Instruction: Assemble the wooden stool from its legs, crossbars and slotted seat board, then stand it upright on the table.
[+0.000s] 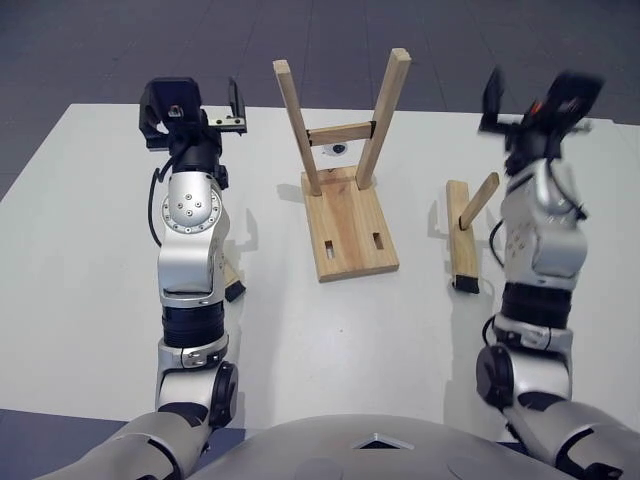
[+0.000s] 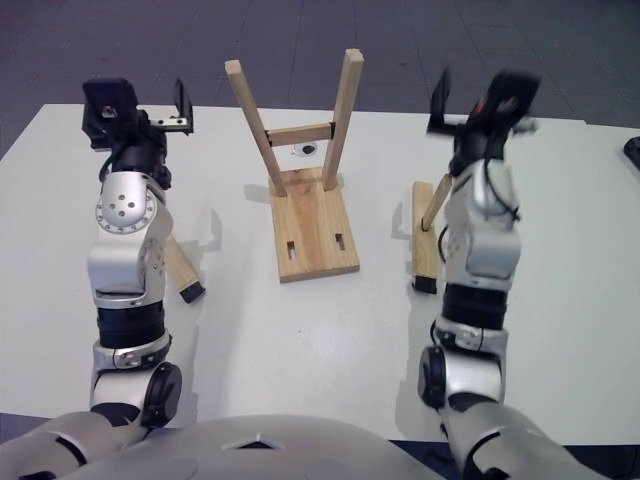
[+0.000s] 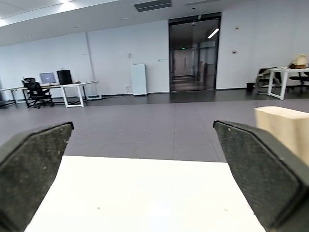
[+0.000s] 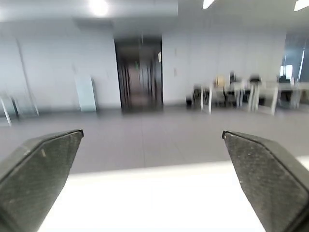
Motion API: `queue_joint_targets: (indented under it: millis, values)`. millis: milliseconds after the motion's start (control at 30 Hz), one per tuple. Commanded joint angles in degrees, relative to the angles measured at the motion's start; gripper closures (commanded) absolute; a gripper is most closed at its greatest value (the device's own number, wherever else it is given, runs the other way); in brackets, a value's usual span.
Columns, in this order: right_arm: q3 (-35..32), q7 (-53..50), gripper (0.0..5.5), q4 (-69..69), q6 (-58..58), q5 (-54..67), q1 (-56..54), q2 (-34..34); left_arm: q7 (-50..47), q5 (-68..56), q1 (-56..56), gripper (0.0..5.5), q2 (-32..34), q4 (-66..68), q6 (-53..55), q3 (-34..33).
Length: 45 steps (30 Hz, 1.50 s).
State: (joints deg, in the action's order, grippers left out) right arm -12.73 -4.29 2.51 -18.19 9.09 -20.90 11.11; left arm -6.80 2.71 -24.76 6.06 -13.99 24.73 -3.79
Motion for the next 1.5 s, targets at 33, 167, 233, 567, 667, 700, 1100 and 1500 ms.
queue_joint_targets:
  millis: [33, 167, 233, 567, 667, 700, 1100, 1500]
  values:
    - [1.1, -2.1, 0.14, -7.0, 1.1, -3.9, 2.4, -0.5, 1.7, 0.5, 1.1, 0.1, 0.3, 0.5, 0.4, 1.6]
    - [-0.4, -2.1, 0.14, -9.2, 3.6, -3.8, -1.1, 0.6, 2.1, 0.7, 0.7, 0.1, 0.3, 1.8, -0.1, 1.6]
    - [-0.8, -1.7, 0.14, -8.5, 3.9, -3.6, -1.3, 1.3, 2.2, 0.9, 0.3, 0.1, 0.4, 2.4, -0.4, 1.6]
    - [-5.0, 0.3, 0.14, -2.9, 6.9, 0.5, -17.0, 6.1, 0.5, 1.5, 0.5, 0.1, -0.3, 3.0, -1.7, 0.6]
    - [-6.0, 0.1, 0.14, -4.2, 9.8, 1.9, -22.1, 5.9, 0.1, 1.6, 0.5, 0.1, -0.6, 3.3, -2.1, 0.7]
    - [-5.7, 0.2, 0.14, -5.1, 10.3, 2.0, -22.5, 5.3, 0.0, 1.6, 0.4, 0.1, -0.6, 3.4, -2.2, 0.7]
    - [1.4, -4.0, 0.14, -17.0, 1.3, -5.5, -3.1, -2.2, 0.7, 2.1, 1.5, 0.1, -0.2, 4.5, -2.7, 1.0]
    - [-3.4, 2.0, 0.14, 10.0, 2.4, 4.6, 0.5, -0.2, -1.8, 3.3, 2.8, 0.1, -1.2, 1.9, -3.3, 0.4]
